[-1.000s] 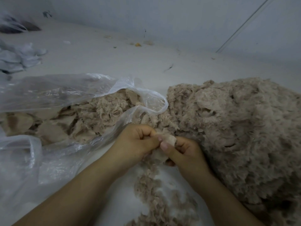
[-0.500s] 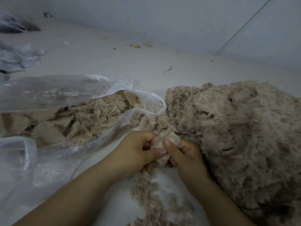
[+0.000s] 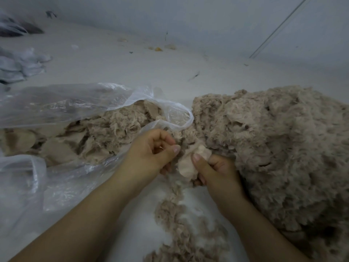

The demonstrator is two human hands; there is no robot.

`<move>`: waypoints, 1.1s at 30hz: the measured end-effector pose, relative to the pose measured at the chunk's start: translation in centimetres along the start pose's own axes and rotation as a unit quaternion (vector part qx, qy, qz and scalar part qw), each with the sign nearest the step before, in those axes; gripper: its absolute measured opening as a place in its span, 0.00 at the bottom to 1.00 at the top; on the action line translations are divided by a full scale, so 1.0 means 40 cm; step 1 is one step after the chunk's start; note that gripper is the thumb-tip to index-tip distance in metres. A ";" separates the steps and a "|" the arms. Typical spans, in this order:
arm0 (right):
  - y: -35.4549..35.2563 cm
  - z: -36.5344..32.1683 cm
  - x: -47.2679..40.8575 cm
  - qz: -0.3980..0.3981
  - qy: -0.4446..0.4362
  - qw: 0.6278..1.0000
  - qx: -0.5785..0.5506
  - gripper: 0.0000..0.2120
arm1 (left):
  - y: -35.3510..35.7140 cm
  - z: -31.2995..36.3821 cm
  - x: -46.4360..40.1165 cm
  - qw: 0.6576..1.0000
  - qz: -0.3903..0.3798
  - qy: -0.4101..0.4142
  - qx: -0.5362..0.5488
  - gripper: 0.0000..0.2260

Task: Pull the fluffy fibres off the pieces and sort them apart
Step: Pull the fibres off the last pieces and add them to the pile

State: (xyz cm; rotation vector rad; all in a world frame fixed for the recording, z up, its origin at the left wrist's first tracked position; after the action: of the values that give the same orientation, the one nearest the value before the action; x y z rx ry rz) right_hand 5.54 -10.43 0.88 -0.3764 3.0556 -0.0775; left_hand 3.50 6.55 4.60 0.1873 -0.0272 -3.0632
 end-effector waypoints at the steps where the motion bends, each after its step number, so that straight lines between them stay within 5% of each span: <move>1: 0.002 0.000 0.001 -0.010 -0.011 1.000 0.028 0.17 | 0.008 -0.003 0.003 1.000 -0.004 0.013 -0.022 0.07; 4: 0.005 0.002 0.001 -0.029 -0.028 0.998 0.049 0.17 | 0.040 -0.010 0.008 1.000 -0.023 0.011 -0.017 0.06; 11: -0.004 0.002 -0.002 -0.004 -0.035 0.994 0.100 0.24 | 0.014 -0.024 0.000 0.996 0.081 -0.009 0.021 0.07; 13: 0.000 -0.001 -0.002 -0.008 -0.037 0.996 0.081 0.22 | 0.019 -0.018 0.003 0.999 0.030 -0.001 0.018 0.05; 15: 0.003 -0.005 -0.003 -0.015 -0.042 0.998 0.053 0.21 | 0.029 -0.017 0.008 0.999 -0.047 0.005 0.006 0.13; 18: 0.003 -0.011 0.001 -0.036 -0.046 0.998 0.018 0.21 | 0.033 -0.007 0.009 0.997 -0.069 0.025 0.013 0.11; 23: 0.011 -0.002 0.007 -0.074 -0.055 0.991 0.098 0.20 | 0.017 0.010 0.004 0.998 -0.003 0.063 -0.003 0.09; 25: 0.004 0.007 0.005 -0.068 -0.041 0.990 0.119 0.15 | -0.010 0.022 -0.004 0.992 0.097 0.076 -0.023 0.12; 27: -0.003 0.014 0.003 -0.055 -0.026 0.989 0.135 0.14 | -0.064 0.042 -0.012 0.962 0.226 0.128 -0.088 0.11; 29: -0.005 0.018 0.003 -0.043 -0.017 0.990 0.136 0.15 | -0.122 0.071 -0.020 0.890 0.286 0.200 -0.295 0.08; 31: -0.006 0.015 0.003 -0.028 -0.016 0.990 0.137 0.15 | -0.152 0.062 -0.038 0.798 0.238 0.191 -0.519 0.05; 33: -0.010 0.011 0.002 -0.007 -0.010 0.991 0.134 0.16 | -0.152 0.042 -0.038 0.748 0.195 0.120 -0.623 0.03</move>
State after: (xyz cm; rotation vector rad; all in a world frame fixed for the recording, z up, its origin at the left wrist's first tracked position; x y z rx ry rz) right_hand 5.58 -10.83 0.47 -0.3776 2.9658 -0.4768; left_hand 4.37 12.76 6.31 0.3823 1.6458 -1.9954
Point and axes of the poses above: each hand's wrist, its own x-axis away from the middle knuckle, its own y-axis out of the palm, z = x × y, the point moved 3 cm from there along -x, towards the middle knuckle, and after that the axes turned 3 degrees about x, right-handed, at the moved point
